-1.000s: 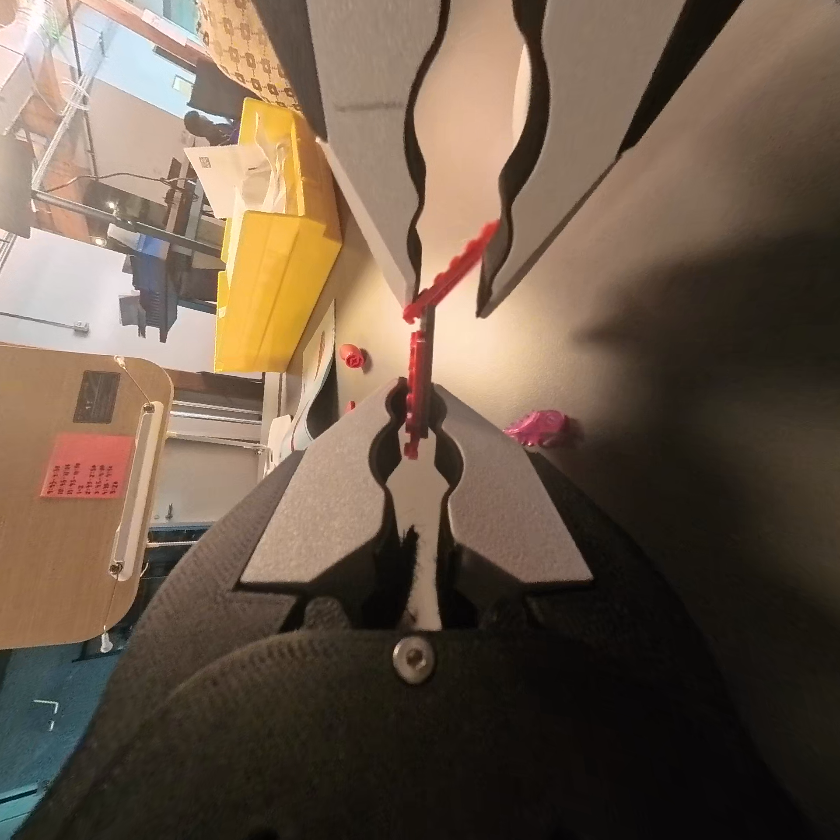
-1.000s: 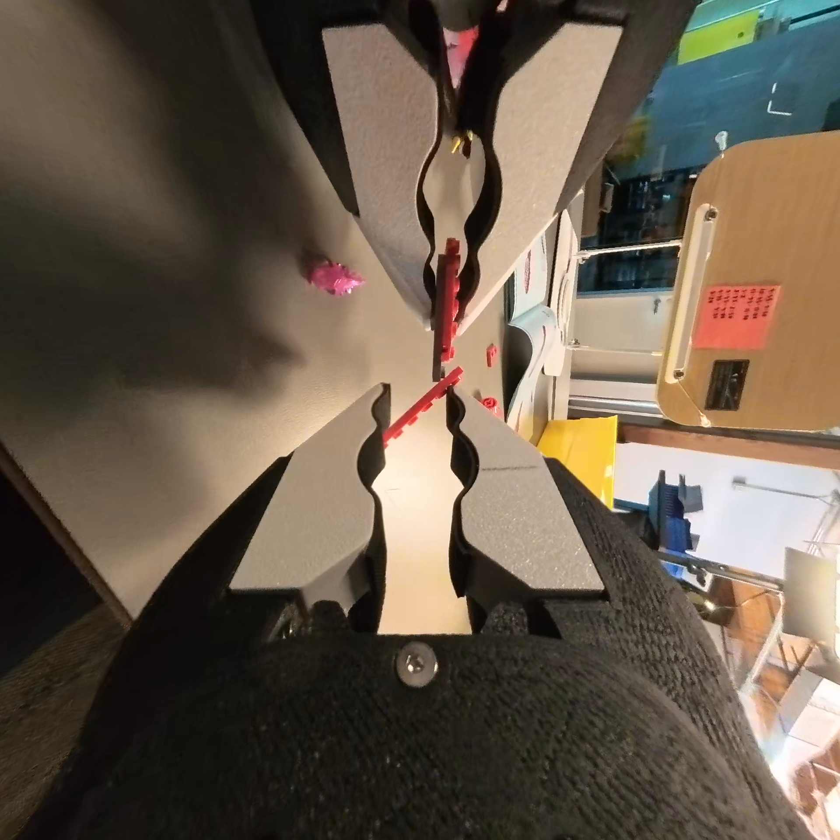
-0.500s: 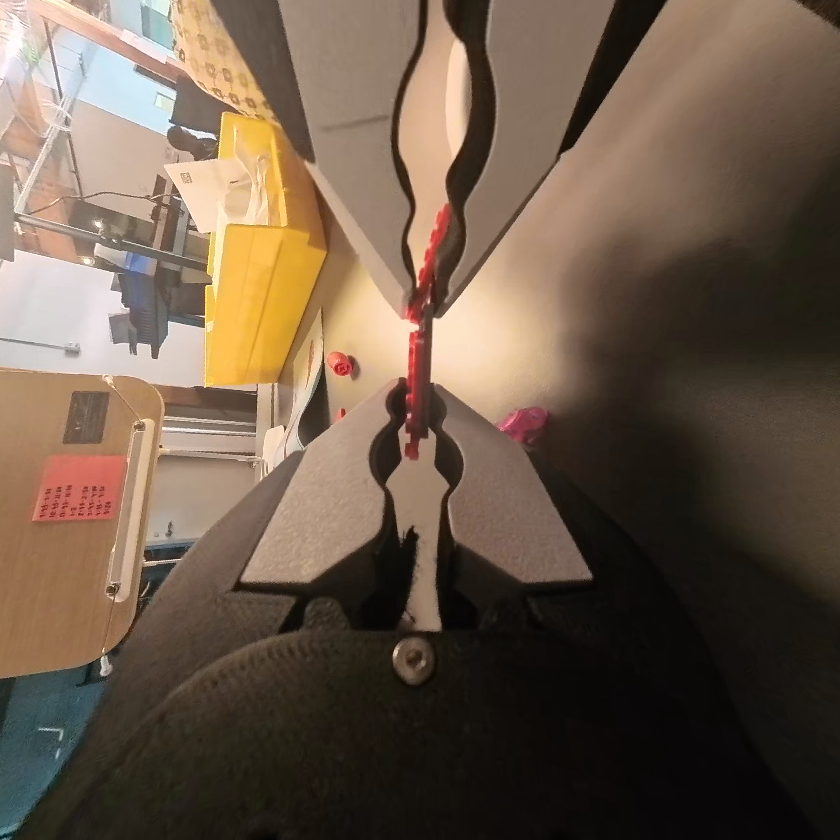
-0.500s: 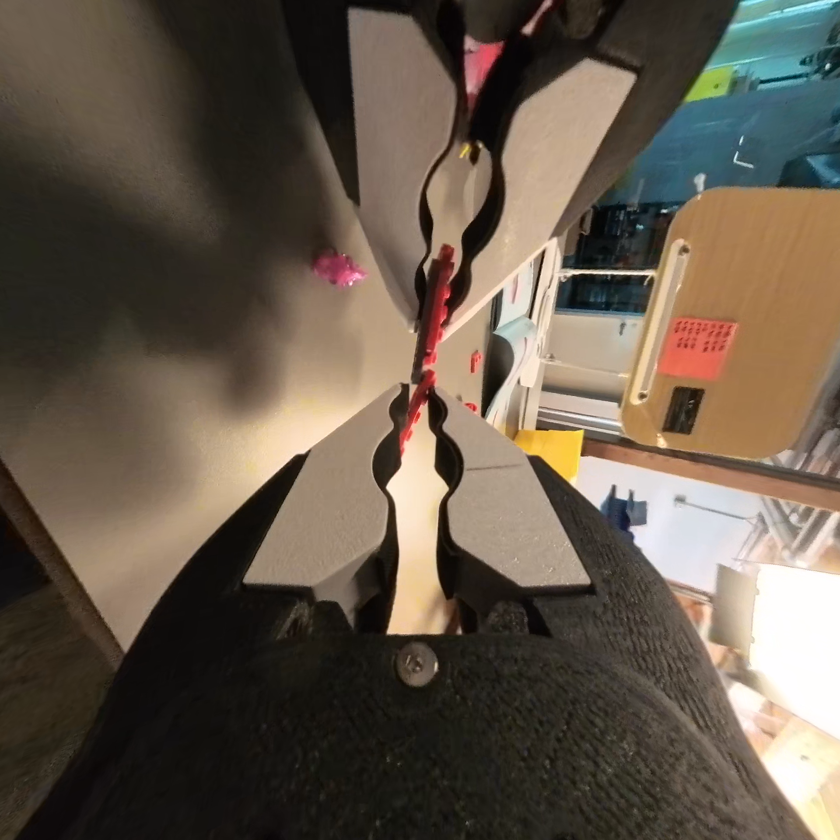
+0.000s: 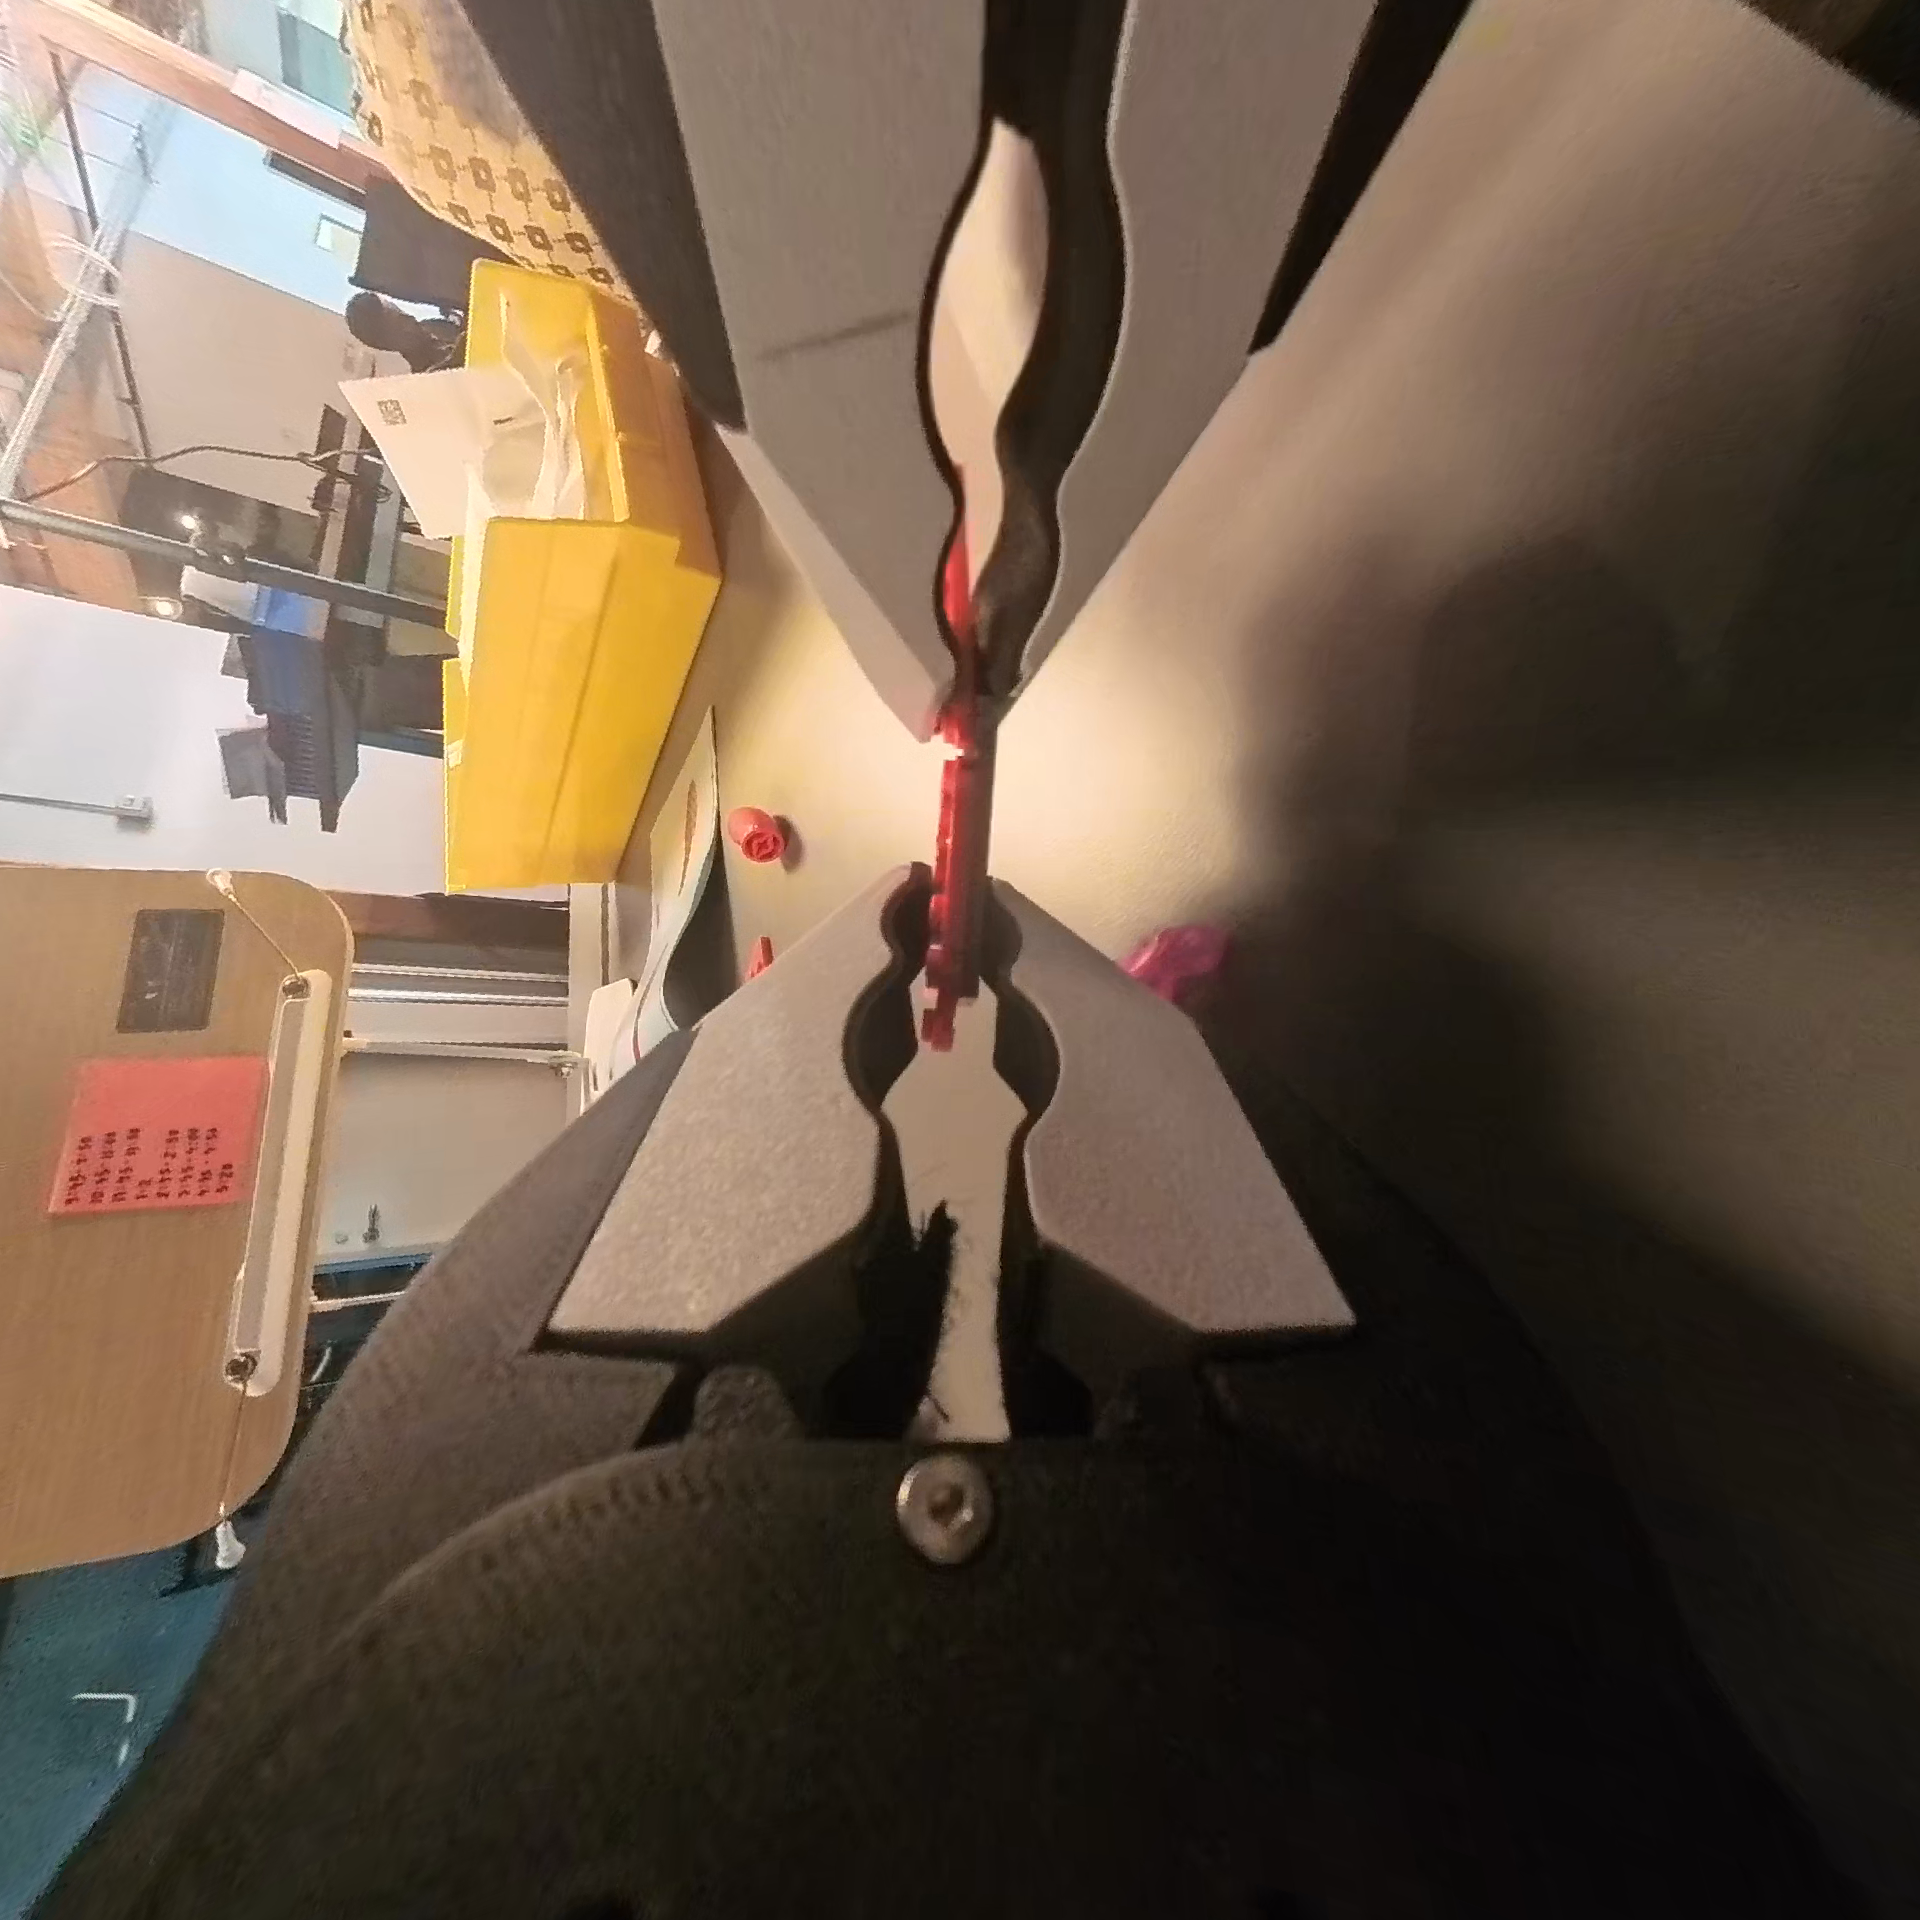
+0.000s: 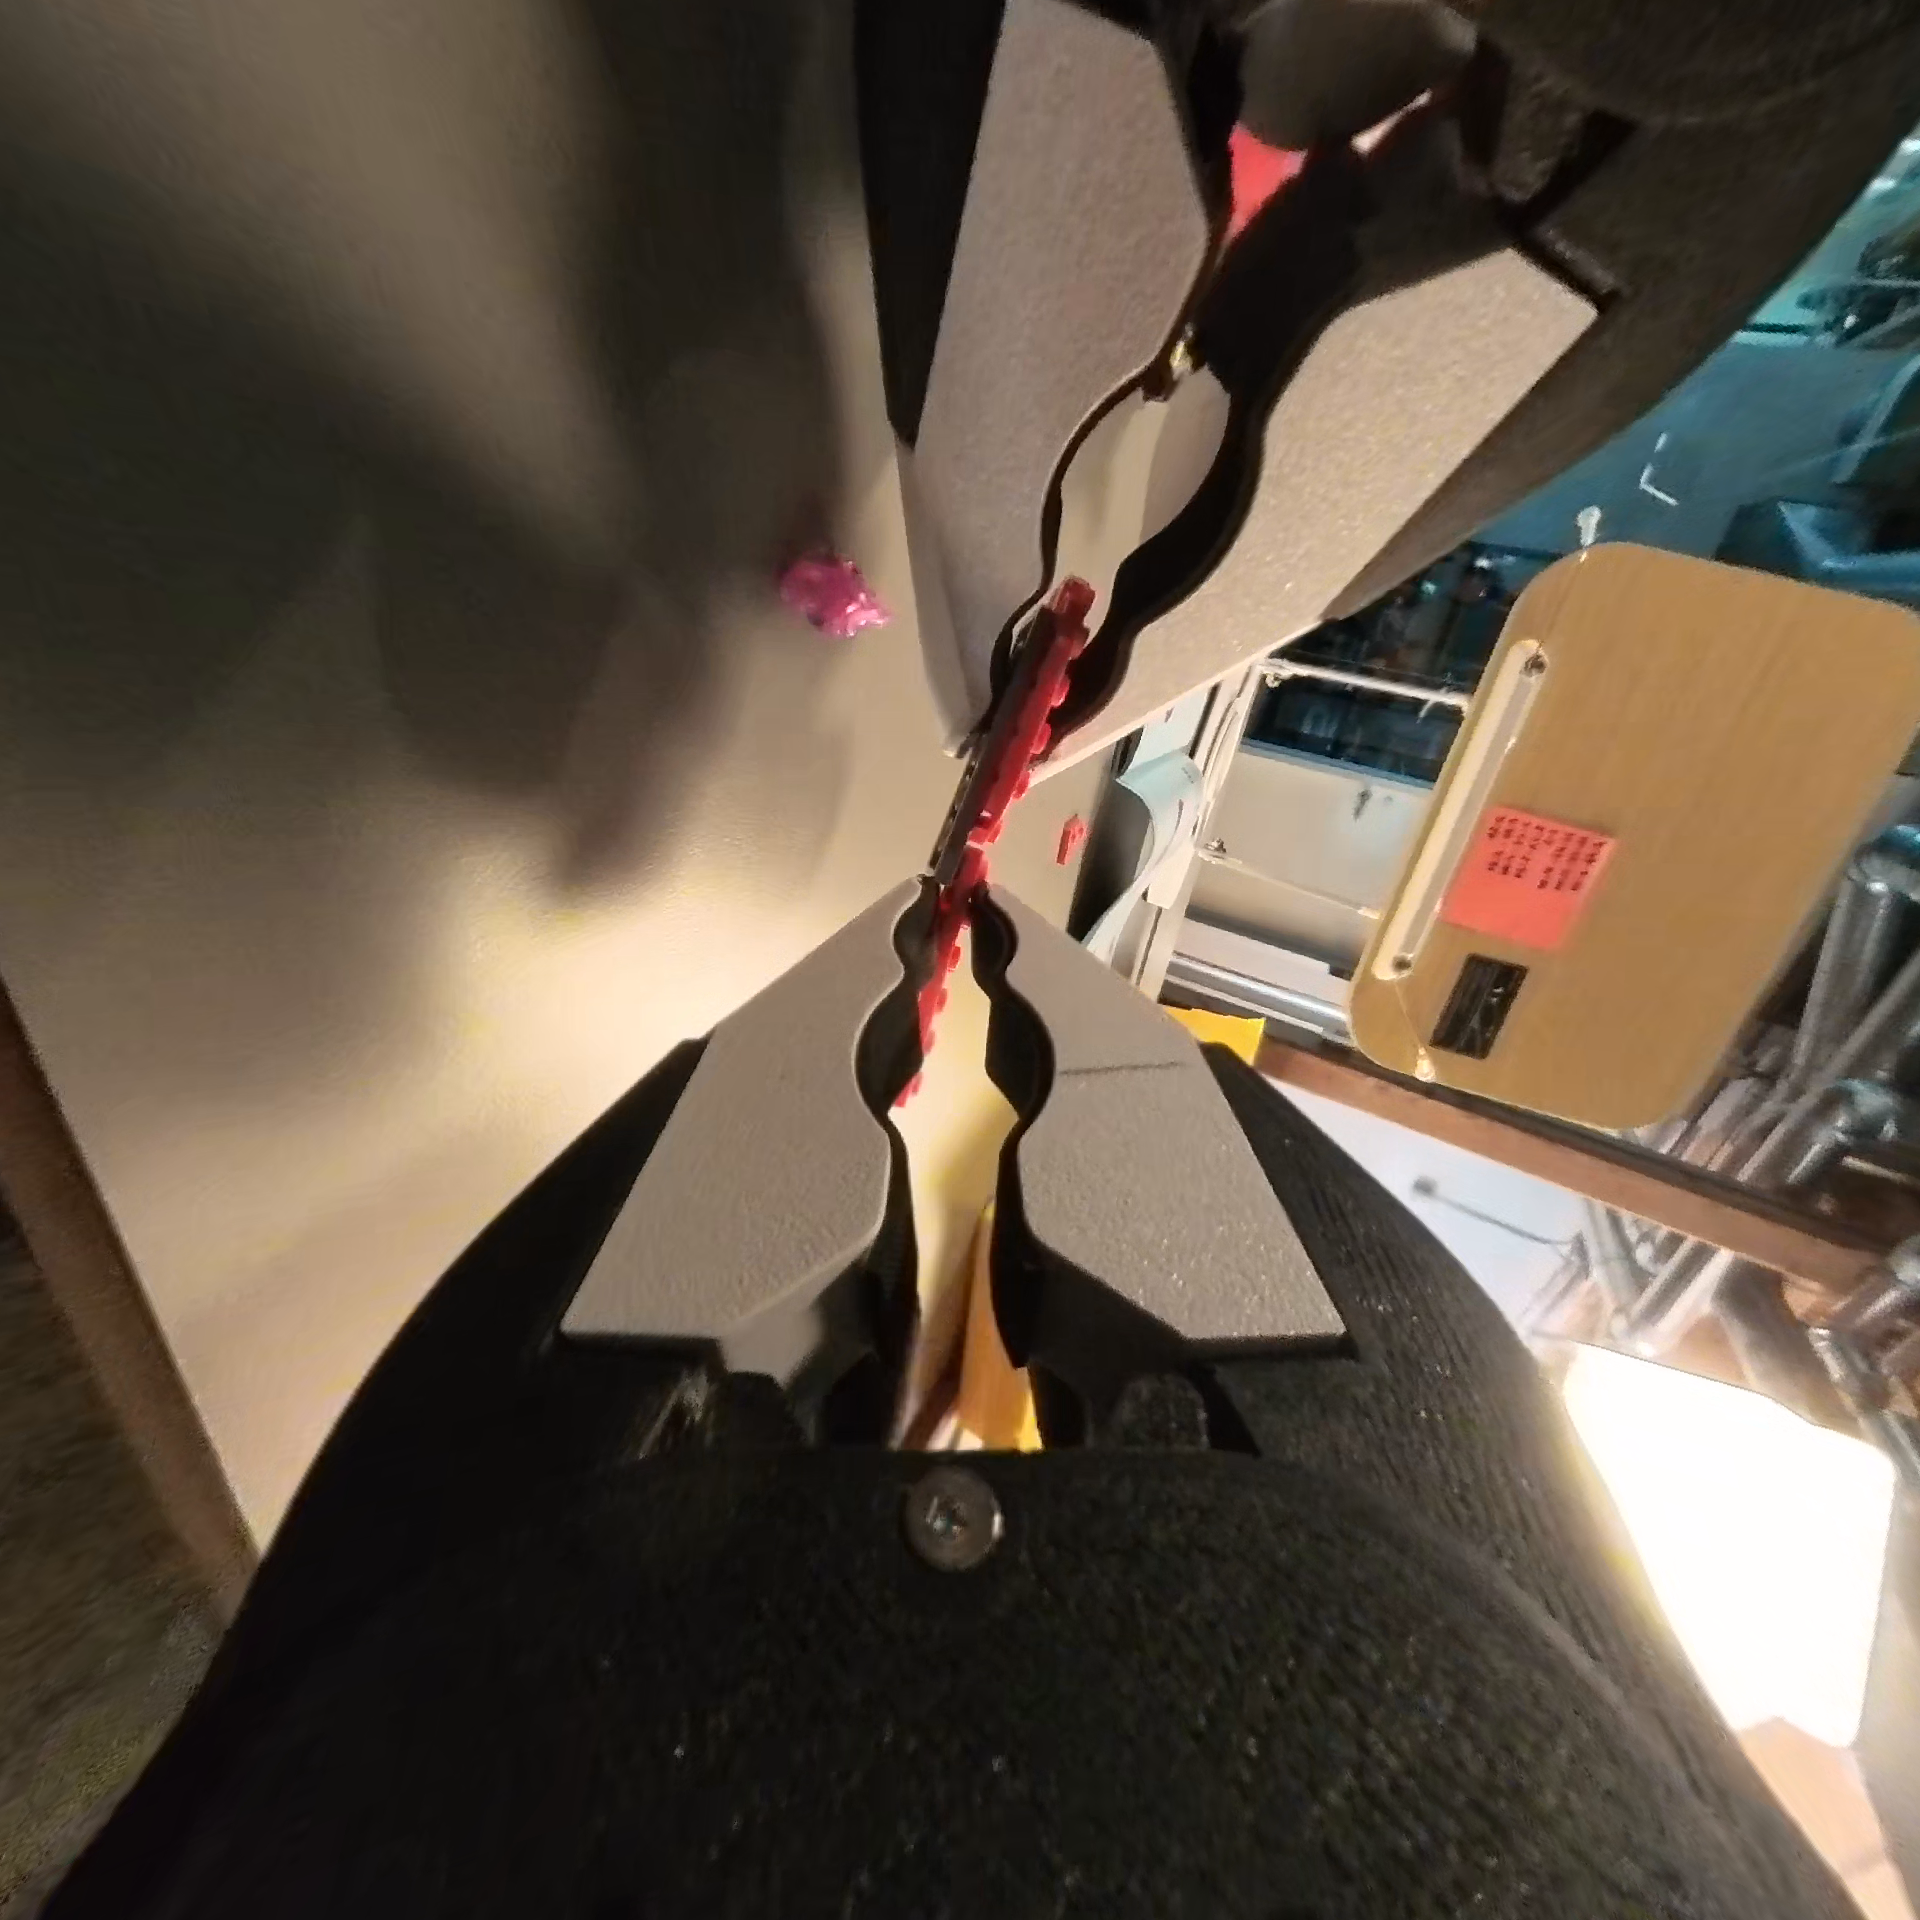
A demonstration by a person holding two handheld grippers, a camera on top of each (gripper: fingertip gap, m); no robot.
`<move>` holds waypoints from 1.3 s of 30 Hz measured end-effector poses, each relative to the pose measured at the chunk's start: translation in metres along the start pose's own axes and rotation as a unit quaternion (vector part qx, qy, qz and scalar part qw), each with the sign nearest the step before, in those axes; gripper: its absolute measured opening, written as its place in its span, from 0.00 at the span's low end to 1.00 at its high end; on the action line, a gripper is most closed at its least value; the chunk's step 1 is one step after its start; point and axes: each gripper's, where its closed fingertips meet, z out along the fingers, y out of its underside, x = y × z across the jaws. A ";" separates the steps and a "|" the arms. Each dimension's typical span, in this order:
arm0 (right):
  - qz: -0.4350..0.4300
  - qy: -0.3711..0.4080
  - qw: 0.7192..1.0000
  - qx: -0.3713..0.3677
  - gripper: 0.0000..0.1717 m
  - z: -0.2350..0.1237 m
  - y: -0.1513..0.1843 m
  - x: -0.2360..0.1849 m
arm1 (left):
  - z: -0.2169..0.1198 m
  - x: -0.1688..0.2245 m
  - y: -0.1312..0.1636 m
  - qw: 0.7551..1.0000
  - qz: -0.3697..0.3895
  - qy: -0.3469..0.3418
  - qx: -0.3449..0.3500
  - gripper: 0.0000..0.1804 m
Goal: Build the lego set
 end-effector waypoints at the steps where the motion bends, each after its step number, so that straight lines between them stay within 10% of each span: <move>1: -0.013 0.000 1.000 0.001 0.01 0.000 0.000 0.000 | 0.000 0.001 0.000 1.000 0.002 0.001 -0.001 0.03; 16: 0.048 -0.086 0.995 0.025 0.14 -0.001 -0.001 -0.012 | 0.003 0.001 0.003 0.999 -0.034 0.012 -0.011 0.03; 39: -0.007 -0.052 0.999 -0.012 0.03 0.003 0.000 -0.008 | 0.003 0.004 0.004 0.998 -0.048 0.025 -0.019 0.03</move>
